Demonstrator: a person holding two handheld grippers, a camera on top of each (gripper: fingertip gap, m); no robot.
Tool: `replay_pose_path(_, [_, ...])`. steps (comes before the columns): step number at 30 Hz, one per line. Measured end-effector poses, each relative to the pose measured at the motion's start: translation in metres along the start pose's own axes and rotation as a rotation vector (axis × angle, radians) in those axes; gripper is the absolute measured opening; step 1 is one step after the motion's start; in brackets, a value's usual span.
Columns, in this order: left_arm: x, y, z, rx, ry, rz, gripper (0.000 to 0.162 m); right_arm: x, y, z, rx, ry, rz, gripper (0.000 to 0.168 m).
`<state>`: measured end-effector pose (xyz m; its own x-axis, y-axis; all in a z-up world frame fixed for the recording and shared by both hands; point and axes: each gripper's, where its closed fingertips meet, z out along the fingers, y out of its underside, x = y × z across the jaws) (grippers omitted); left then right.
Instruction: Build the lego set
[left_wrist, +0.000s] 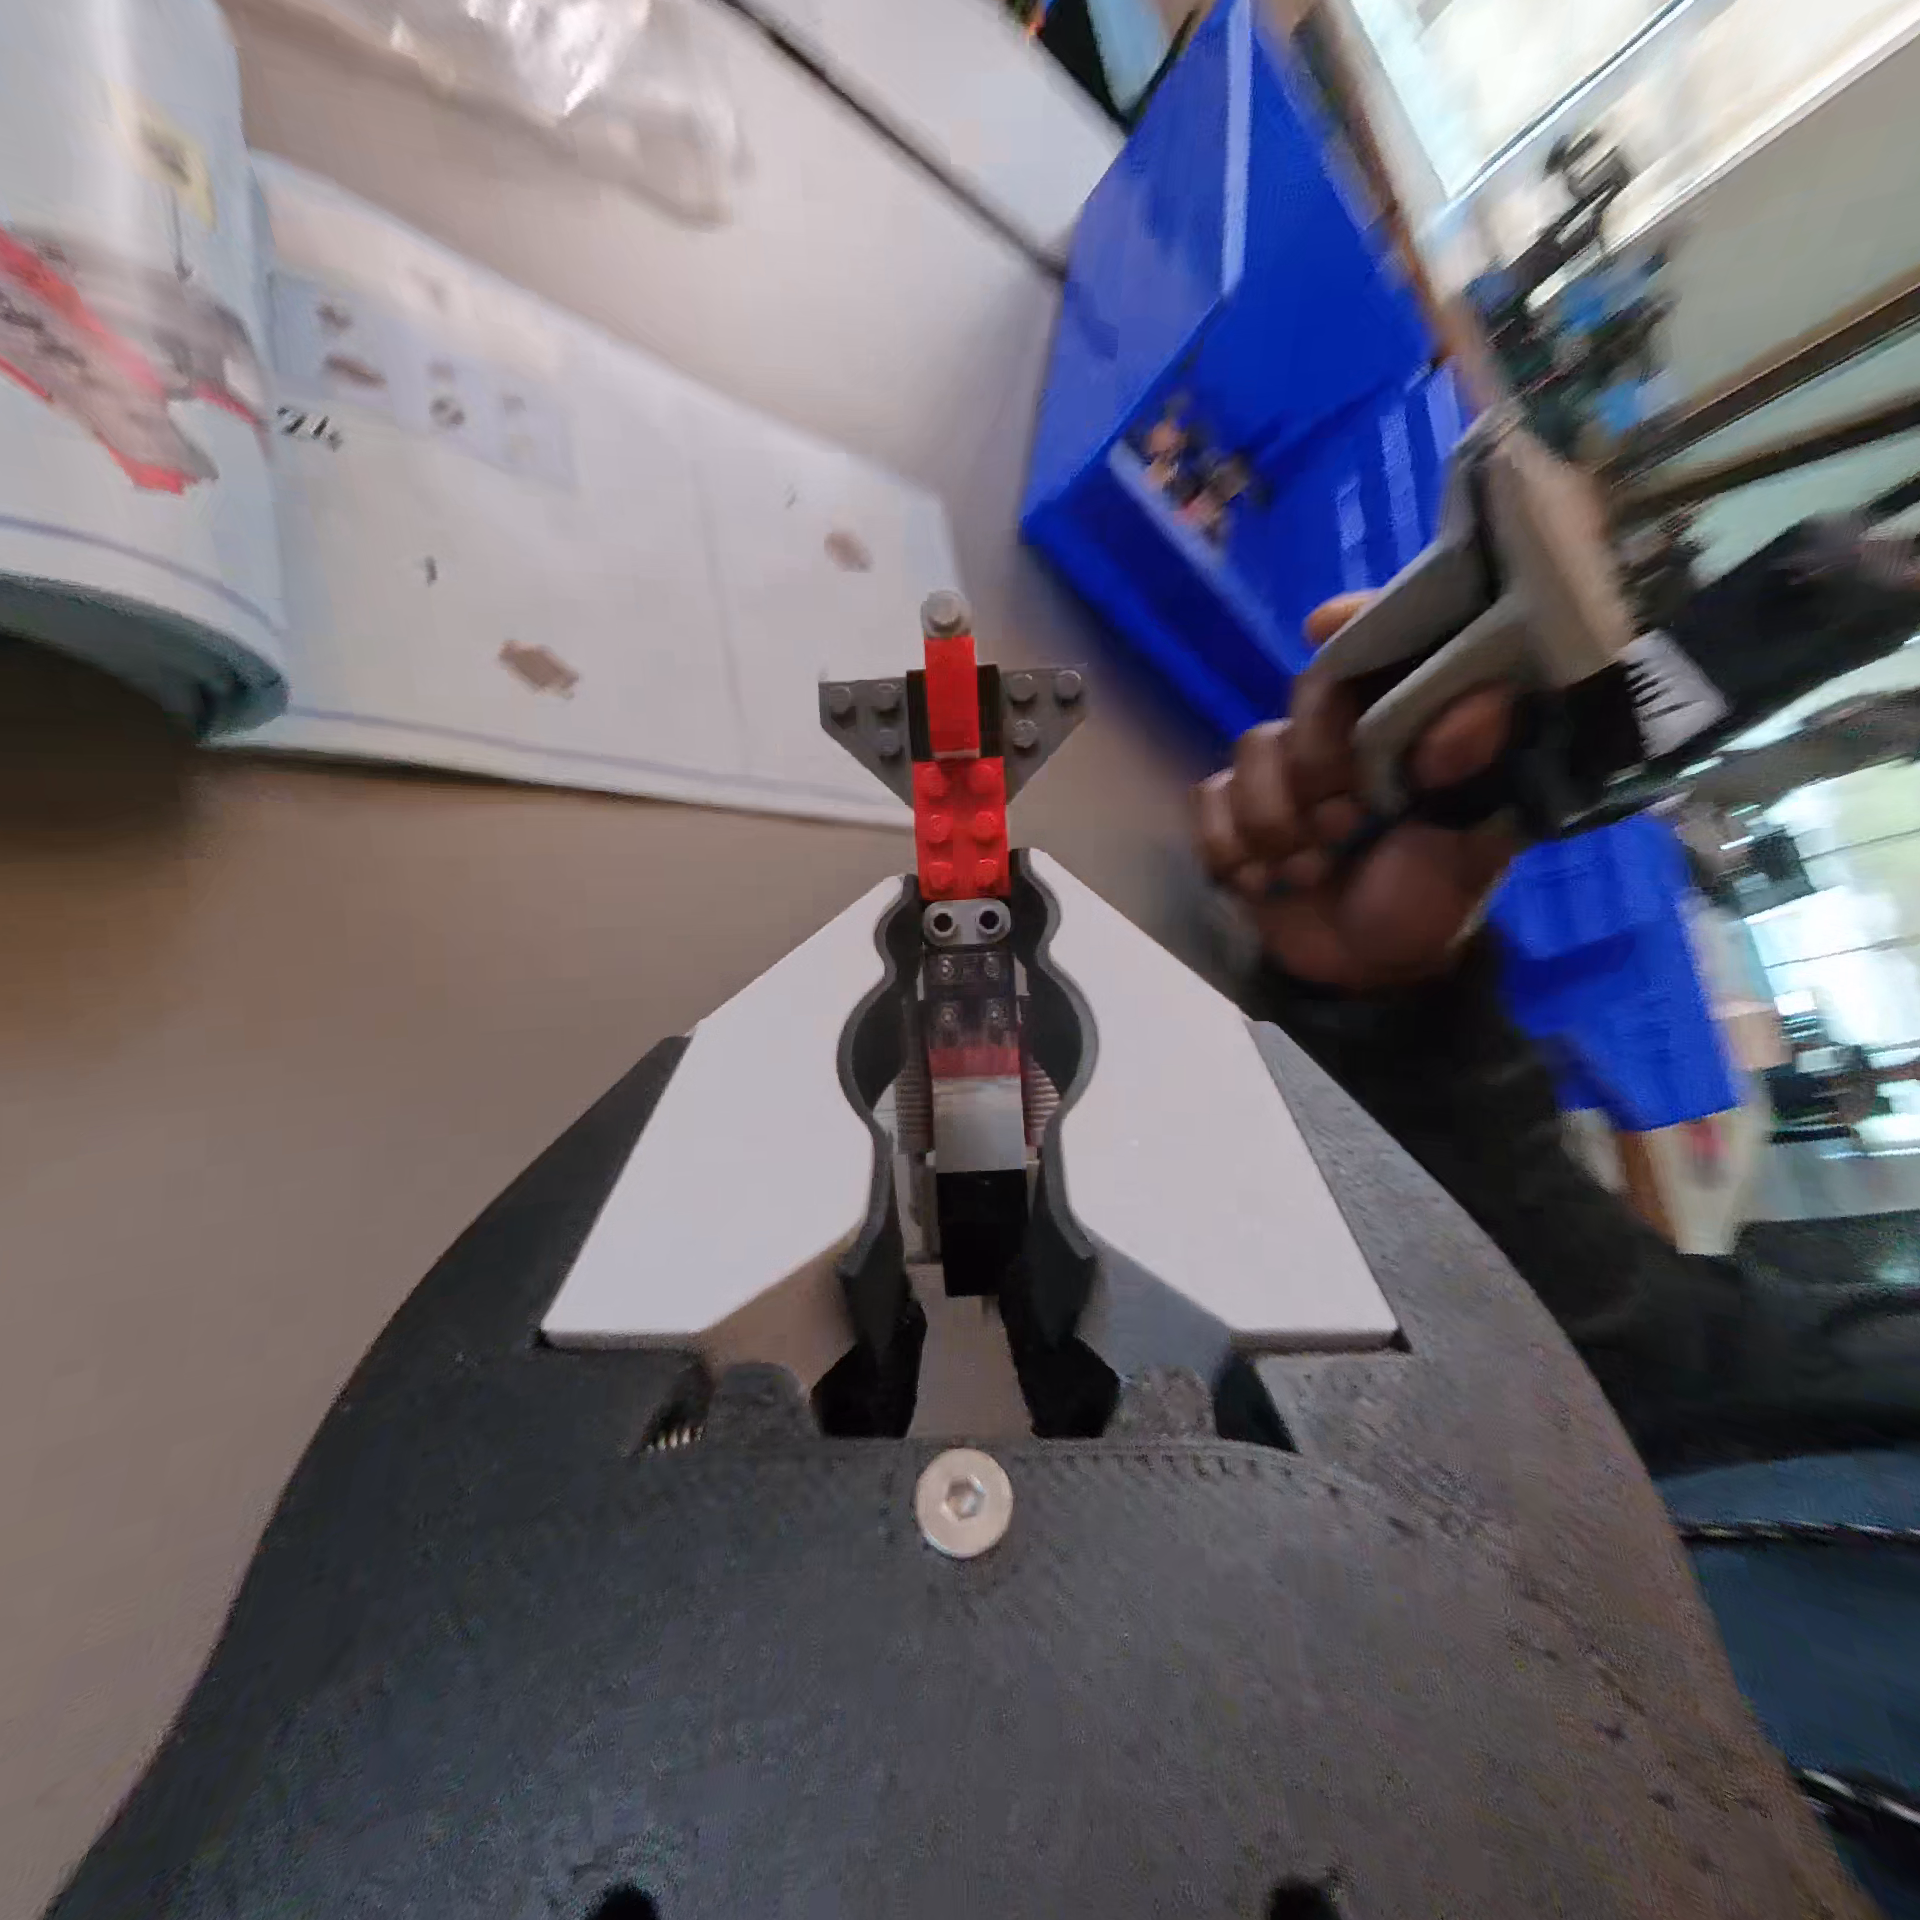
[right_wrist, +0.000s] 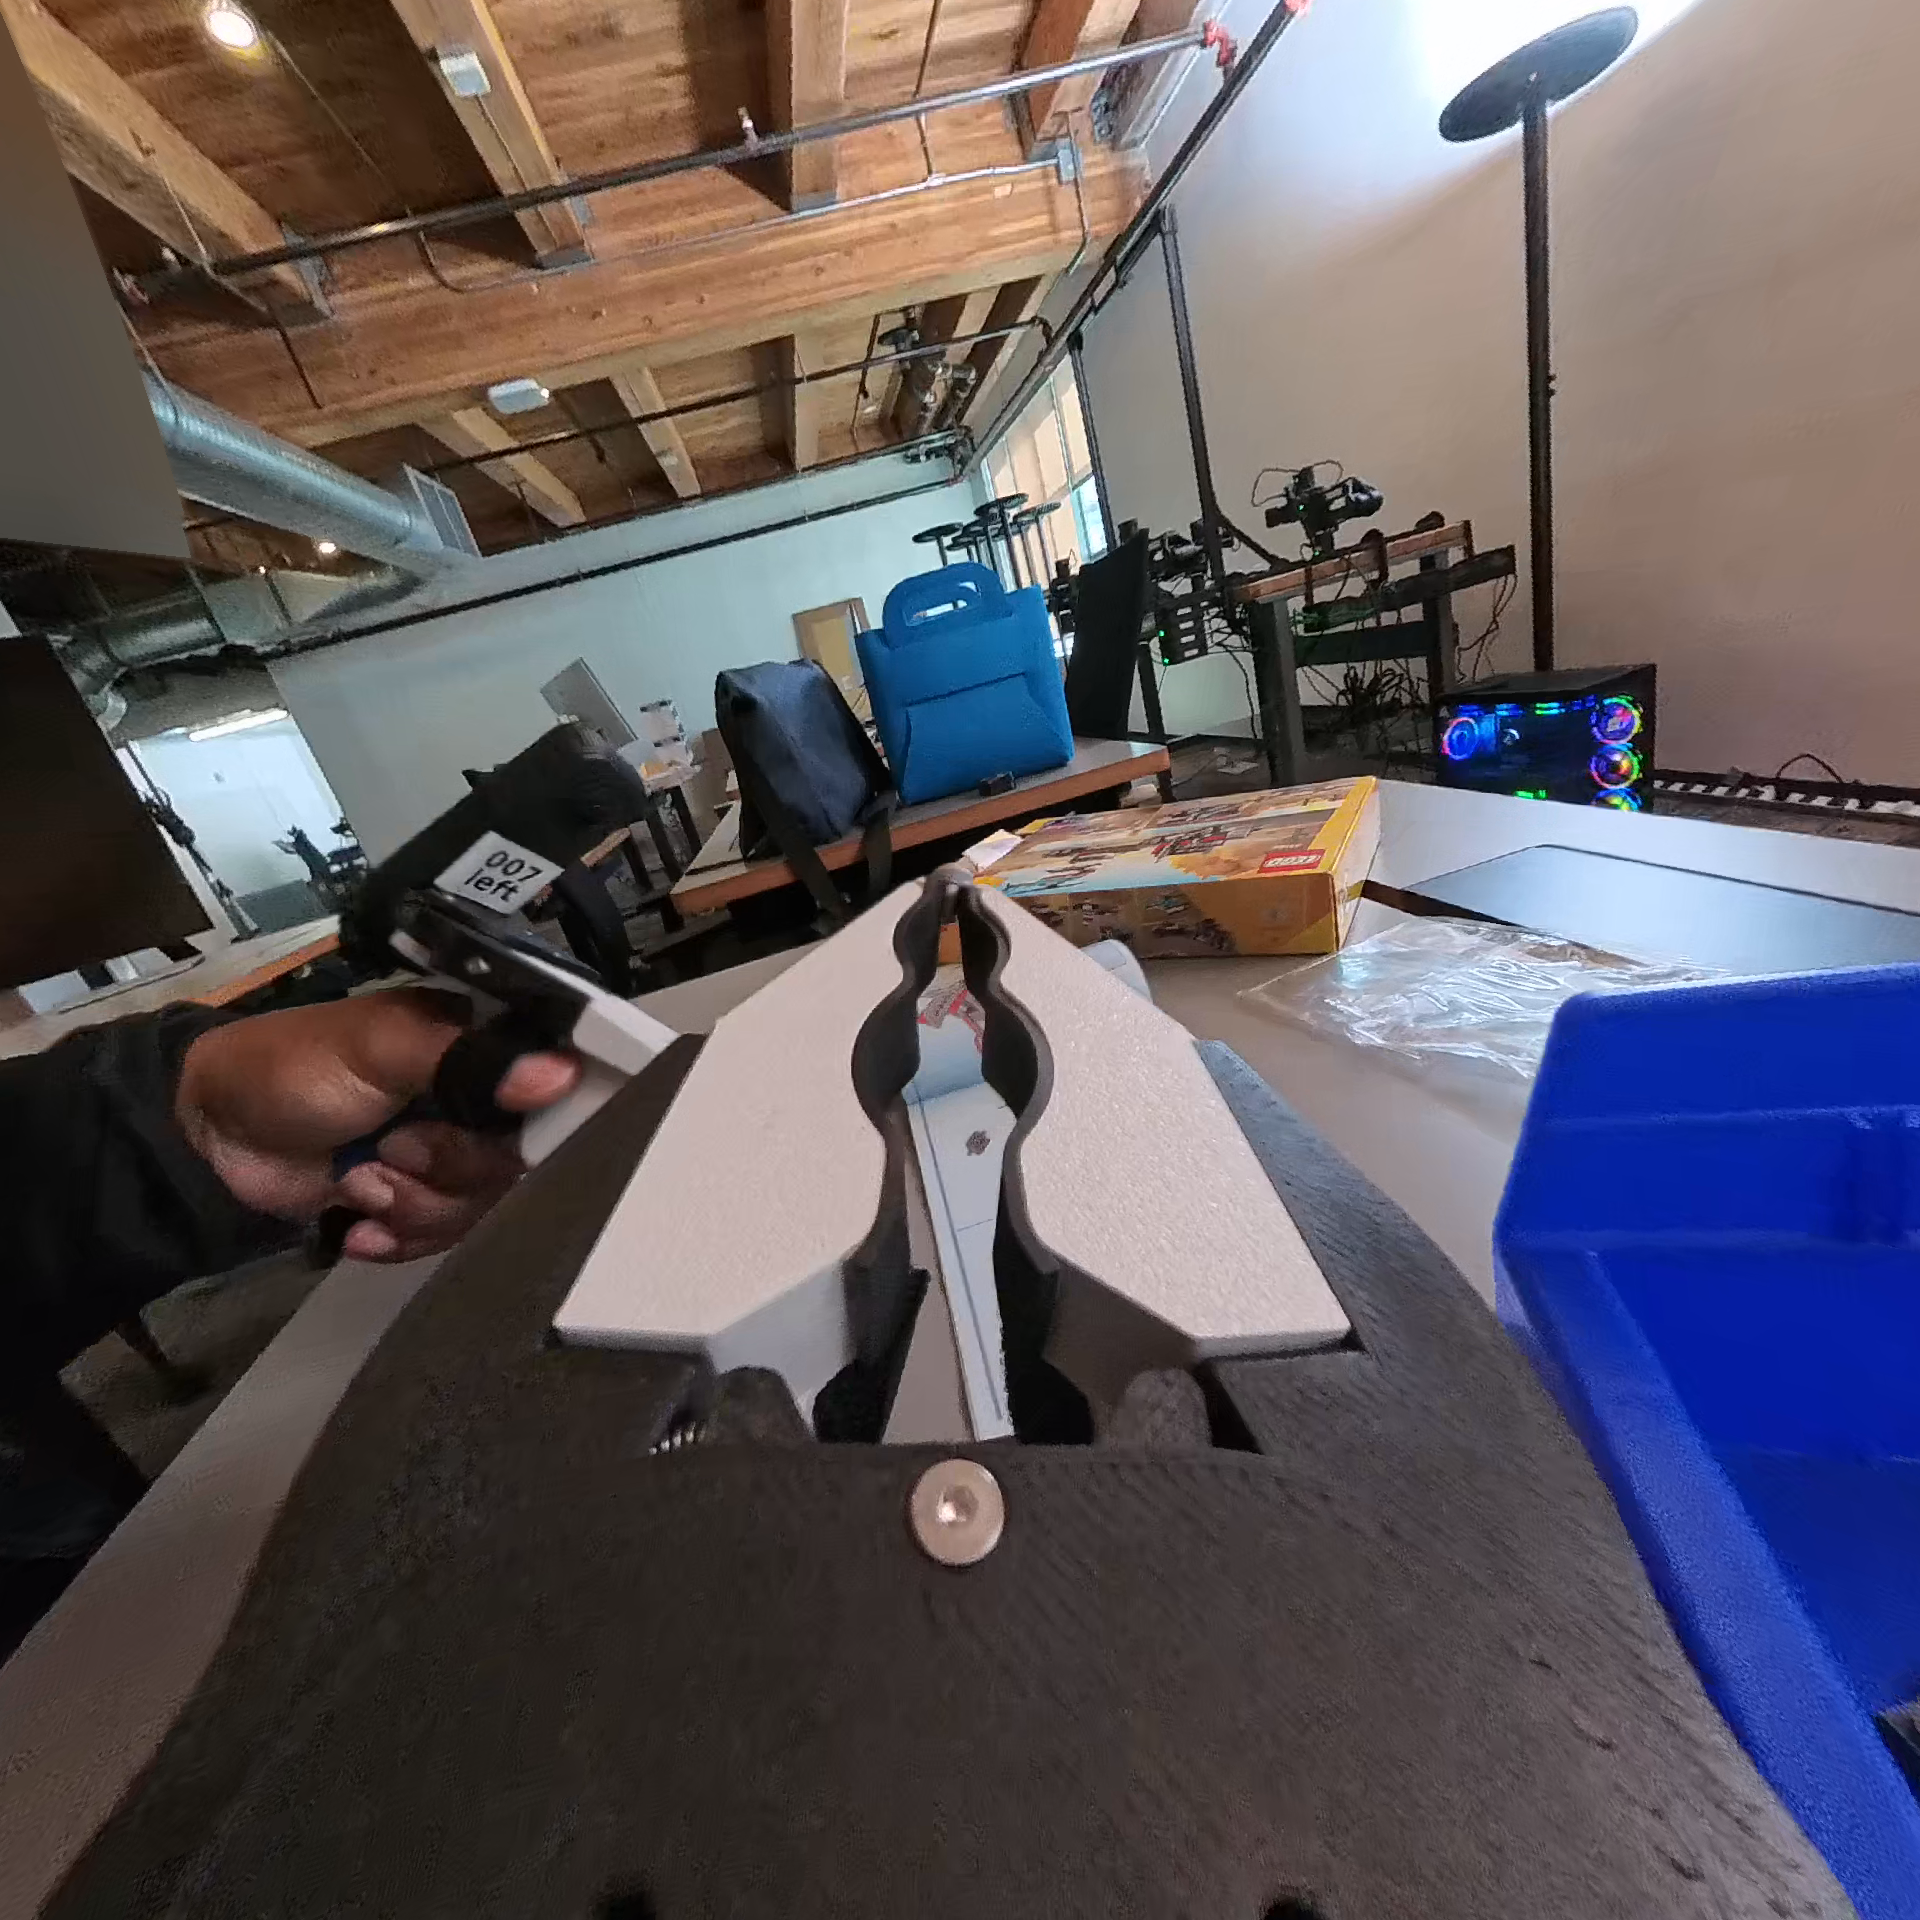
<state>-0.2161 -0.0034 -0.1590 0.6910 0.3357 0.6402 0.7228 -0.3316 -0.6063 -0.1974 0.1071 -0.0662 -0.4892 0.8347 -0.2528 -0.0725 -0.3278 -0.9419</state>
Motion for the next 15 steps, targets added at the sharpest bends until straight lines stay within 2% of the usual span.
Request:
replay_pose_path(4, [0.020,-0.024,-0.008,0.141,0.212,-0.067,0.016,0.002,-0.007,-0.005,0.023,-0.003,0.014,0.002])
replay_pose_path(8, [0.043,-0.039,-0.017,0.291,0.455,-0.055,0.015,-0.001,-0.010,-0.008,0.030,-0.035,0.033,0.002])
replay_pose_path(12, [0.062,-0.047,-0.023,0.430,0.616,0.038,0.015,-0.013,-0.011,-0.008,0.025,-0.115,0.054,0.002])
replay_pose_path(15, [0.083,-0.053,-0.013,0.476,0.689,0.157,0.016,-0.021,-0.014,-0.010,0.023,-0.152,0.045,0.002])
